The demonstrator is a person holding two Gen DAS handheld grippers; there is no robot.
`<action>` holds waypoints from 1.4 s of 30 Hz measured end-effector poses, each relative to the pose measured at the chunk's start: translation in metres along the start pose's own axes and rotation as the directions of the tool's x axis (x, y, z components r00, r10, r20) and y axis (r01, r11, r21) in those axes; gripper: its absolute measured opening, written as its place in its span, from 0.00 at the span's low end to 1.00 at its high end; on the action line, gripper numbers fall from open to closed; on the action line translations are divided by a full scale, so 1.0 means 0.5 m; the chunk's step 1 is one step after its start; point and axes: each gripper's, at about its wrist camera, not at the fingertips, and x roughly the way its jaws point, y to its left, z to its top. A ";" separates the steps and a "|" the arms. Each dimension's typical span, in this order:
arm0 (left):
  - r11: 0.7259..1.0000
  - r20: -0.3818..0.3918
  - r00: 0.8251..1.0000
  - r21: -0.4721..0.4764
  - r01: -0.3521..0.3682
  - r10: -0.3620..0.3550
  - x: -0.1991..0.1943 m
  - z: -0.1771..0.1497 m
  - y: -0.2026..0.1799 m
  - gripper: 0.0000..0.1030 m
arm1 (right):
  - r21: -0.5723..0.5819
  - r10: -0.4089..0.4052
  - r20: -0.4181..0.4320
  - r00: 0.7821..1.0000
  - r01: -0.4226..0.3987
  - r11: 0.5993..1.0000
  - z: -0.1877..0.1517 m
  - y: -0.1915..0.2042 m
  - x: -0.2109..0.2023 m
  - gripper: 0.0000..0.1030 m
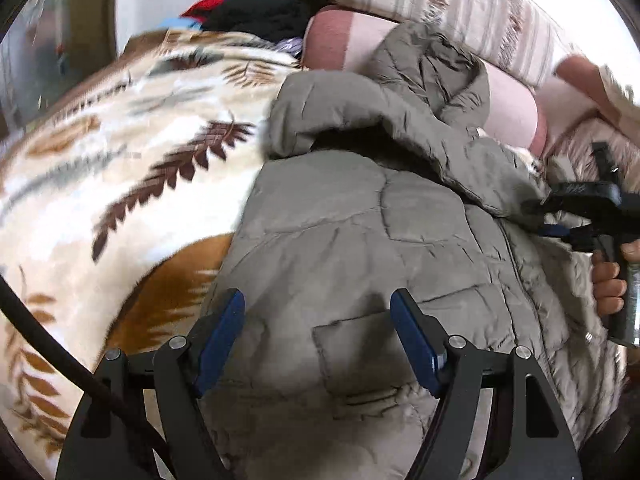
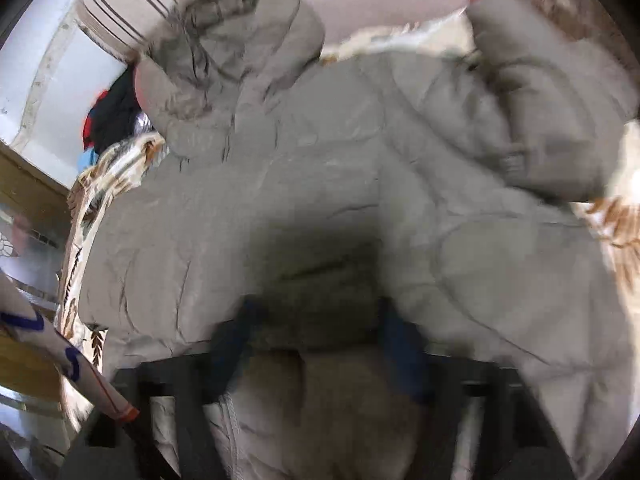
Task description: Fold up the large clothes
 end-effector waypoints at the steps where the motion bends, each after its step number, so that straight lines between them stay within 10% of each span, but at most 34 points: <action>1: 1.000 0.003 1.000 -0.010 0.008 -0.008 0.001 0.000 0.007 0.72 | -0.013 -0.001 -0.004 1.000 0.001 1.000 0.009 0.005 0.004 0.29; 13: 0.994 0.045 0.997 0.078 -0.073 0.070 0.016 -0.018 -0.026 0.75 | -0.051 -0.271 0.061 0.961 0.274 0.960 0.056 -0.023 0.021 0.26; 19: 0.991 0.066 0.993 0.080 -0.107 0.102 0.018 -0.028 -0.024 0.80 | -0.058 -0.193 0.134 0.972 0.203 0.978 0.054 -0.051 -0.086 0.43; 21: 0.990 0.071 0.992 0.080 -0.114 0.109 0.019 -0.030 -0.025 0.81 | -0.024 -0.188 0.228 0.955 0.199 0.980 0.051 -0.097 -0.169 0.65; 26: 0.986 0.075 0.988 0.092 -0.140 0.133 0.026 -0.035 -0.030 0.83 | 0.126 -0.305 0.346 0.887 0.278 0.952 0.054 -0.272 -0.289 0.82; 29: 0.983 0.076 0.986 0.098 -0.155 0.148 0.031 -0.037 -0.033 0.85 | 0.259 -0.354 0.274 0.894 0.286 0.923 0.060 -0.427 -0.304 0.78; 32: 0.981 0.071 0.985 0.104 -0.167 0.160 0.037 -0.037 -0.036 0.88 | 0.387 -0.320 0.192 0.928 0.228 0.893 0.070 -0.571 -0.287 0.39; 42: 0.973 0.046 0.979 0.114 -0.201 0.197 0.060 -0.035 -0.043 0.94 | 0.555 -0.158 0.285 0.945 -0.028 0.831 0.181 -0.739 -0.200 0.39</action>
